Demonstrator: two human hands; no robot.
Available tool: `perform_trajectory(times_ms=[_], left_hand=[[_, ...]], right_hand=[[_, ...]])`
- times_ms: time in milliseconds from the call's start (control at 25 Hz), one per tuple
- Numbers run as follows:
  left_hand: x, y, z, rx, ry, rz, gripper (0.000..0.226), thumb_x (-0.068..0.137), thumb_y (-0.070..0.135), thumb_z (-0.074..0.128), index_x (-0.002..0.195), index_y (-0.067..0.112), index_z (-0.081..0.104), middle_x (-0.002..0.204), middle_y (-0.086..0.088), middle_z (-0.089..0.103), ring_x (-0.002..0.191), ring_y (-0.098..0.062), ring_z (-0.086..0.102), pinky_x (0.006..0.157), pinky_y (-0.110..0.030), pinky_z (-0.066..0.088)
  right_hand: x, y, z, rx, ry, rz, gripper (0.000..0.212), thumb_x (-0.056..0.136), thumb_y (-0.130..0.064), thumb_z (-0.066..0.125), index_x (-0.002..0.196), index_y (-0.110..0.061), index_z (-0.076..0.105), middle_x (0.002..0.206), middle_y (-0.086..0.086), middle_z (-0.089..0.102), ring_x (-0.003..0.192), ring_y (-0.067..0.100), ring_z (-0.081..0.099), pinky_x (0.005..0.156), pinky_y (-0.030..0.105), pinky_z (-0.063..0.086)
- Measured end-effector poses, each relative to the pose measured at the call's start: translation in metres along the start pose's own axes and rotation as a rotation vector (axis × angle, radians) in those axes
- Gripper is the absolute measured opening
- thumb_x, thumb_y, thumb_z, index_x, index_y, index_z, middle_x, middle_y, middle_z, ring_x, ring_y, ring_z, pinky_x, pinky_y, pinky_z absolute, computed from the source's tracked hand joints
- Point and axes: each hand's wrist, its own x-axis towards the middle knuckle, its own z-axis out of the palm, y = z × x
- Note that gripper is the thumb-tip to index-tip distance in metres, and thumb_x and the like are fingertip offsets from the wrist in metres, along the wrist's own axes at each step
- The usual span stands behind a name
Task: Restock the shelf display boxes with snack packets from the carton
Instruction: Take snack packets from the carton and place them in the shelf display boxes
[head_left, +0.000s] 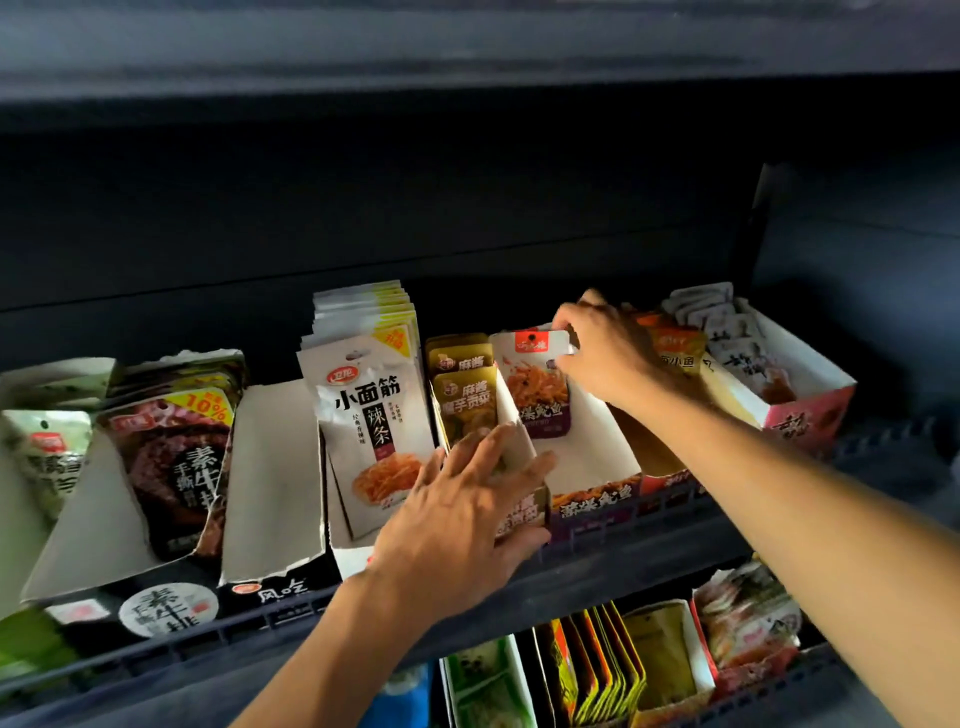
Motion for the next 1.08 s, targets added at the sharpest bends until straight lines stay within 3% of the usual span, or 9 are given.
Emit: perform_trajectory(times_ms=[160, 280, 440, 560, 760, 840, 920, 1000, 1080], left_hand=[[0.0, -0.005, 0.009, 0.083, 0.04, 0.018, 0.067, 0.098, 0.063, 0.033, 0.153, 0.046, -0.002, 0.166, 0.005, 0.002, 0.153, -0.018, -0.001, 0.118, -0.05, -0.01], [-0.011, 0.002, 0.011, 0.174, 0.113, 0.028, 0.069, 0.094, 0.057, 0.035, 0.155, 0.028, 0.02, 0.158, -0.006, 0.035, 0.148, -0.027, 0.027, 0.12, -0.063, 0.002], [-0.074, 0.014, 0.021, -0.035, 0.403, 0.067, 0.071, 0.094, 0.043, 0.05, 0.156, 0.019, 0.025, 0.161, -0.007, 0.029, 0.15, -0.025, 0.024, 0.122, -0.053, 0.011], [-0.165, 0.016, 0.063, -0.232, 0.489, -0.098, 0.065, 0.095, 0.038, 0.05, 0.154, 0.015, 0.031, 0.16, -0.005, 0.031, 0.15, -0.021, 0.024, 0.123, -0.044, 0.013], [-0.332, 0.028, 0.223, -0.42, -0.044, -0.536, 0.065, 0.088, 0.041, 0.047, 0.148, 0.024, 0.031, 0.147, -0.009, 0.049, 0.131, -0.03, 0.052, 0.107, -0.056, 0.041], [-0.395, 0.031, 0.275, -0.471, -0.39, -0.539, 0.064, 0.092, 0.056, 0.036, 0.151, 0.034, 0.024, 0.15, -0.008, 0.046, 0.133, -0.032, 0.052, 0.115, -0.054, 0.031], [-0.428, 0.041, 0.276, -0.578, -0.703, -0.534, 0.086, 0.077, 0.07, 0.018, 0.155, 0.034, 0.021, 0.158, -0.006, 0.034, 0.144, -0.026, 0.037, 0.122, -0.034, 0.013], [-0.429, 0.052, 0.265, -0.672, -0.833, -0.558, 0.113, 0.059, 0.069, 0.006, 0.154, 0.012, 0.027, 0.159, -0.011, 0.03, 0.144, -0.025, 0.036, 0.118, -0.028, 0.023], [-0.417, 0.055, 0.26, -0.675, -0.719, -0.585, 0.093, 0.075, 0.064, 0.02, 0.149, 0.011, 0.039, 0.153, -0.013, 0.042, 0.139, -0.025, 0.043, 0.113, -0.029, 0.032]], right_hand=[[-0.021, 0.006, 0.001, 0.007, 0.14, -0.002, 0.037, 0.088, -0.024, 0.069, 0.122, -0.018, 0.055, 0.13, 0.006, 0.046, 0.112, 0.028, 0.054, 0.075, 0.03, 0.041], [-0.072, 0.001, -0.02, 0.012, 0.084, -0.021, 0.05, 0.094, -0.037, 0.06, 0.14, -0.02, 0.048, 0.15, 0.001, 0.036, 0.135, 0.028, 0.038, 0.1, 0.038, 0.04], [-0.185, -0.037, -0.031, 0.009, -0.182, -0.235, 0.072, 0.093, -0.051, 0.057, 0.154, -0.038, 0.022, 0.166, -0.011, -0.008, 0.152, 0.017, -0.007, 0.119, 0.041, 0.009], [-0.265, -0.07, -0.012, 0.131, -0.53, -0.387, 0.074, 0.094, -0.049, 0.056, 0.156, -0.038, 0.018, 0.164, -0.016, -0.014, 0.151, 0.01, -0.011, 0.12, 0.031, 0.004], [-0.371, -0.112, 0.099, 0.177, -1.21, -0.303, 0.07, 0.092, -0.039, 0.062, 0.153, -0.021, 0.033, 0.162, 0.004, 0.023, 0.147, 0.021, 0.027, 0.116, 0.03, 0.026], [-0.425, -0.116, 0.139, 0.113, -1.364, -0.239, 0.061, 0.09, -0.038, 0.063, 0.144, -0.015, 0.045, 0.149, 0.009, 0.043, 0.137, 0.027, 0.043, 0.109, 0.037, 0.038], [-0.474, -0.117, 0.163, 0.015, -1.516, -0.267, 0.051, 0.088, -0.035, 0.062, 0.134, -0.016, 0.053, 0.139, 0.009, 0.053, 0.128, 0.03, 0.051, 0.102, 0.039, 0.045], [-0.501, -0.125, 0.179, 0.045, -1.624, -0.219, 0.048, 0.088, -0.027, 0.061, 0.134, -0.016, 0.053, 0.139, 0.01, 0.053, 0.126, 0.031, 0.052, 0.1, 0.037, 0.047], [-0.507, -0.139, 0.194, 0.293, -1.539, 0.102, 0.054, 0.089, -0.027, 0.061, 0.141, -0.02, 0.047, 0.142, 0.007, 0.05, 0.127, 0.028, 0.05, 0.103, 0.034, 0.044]])
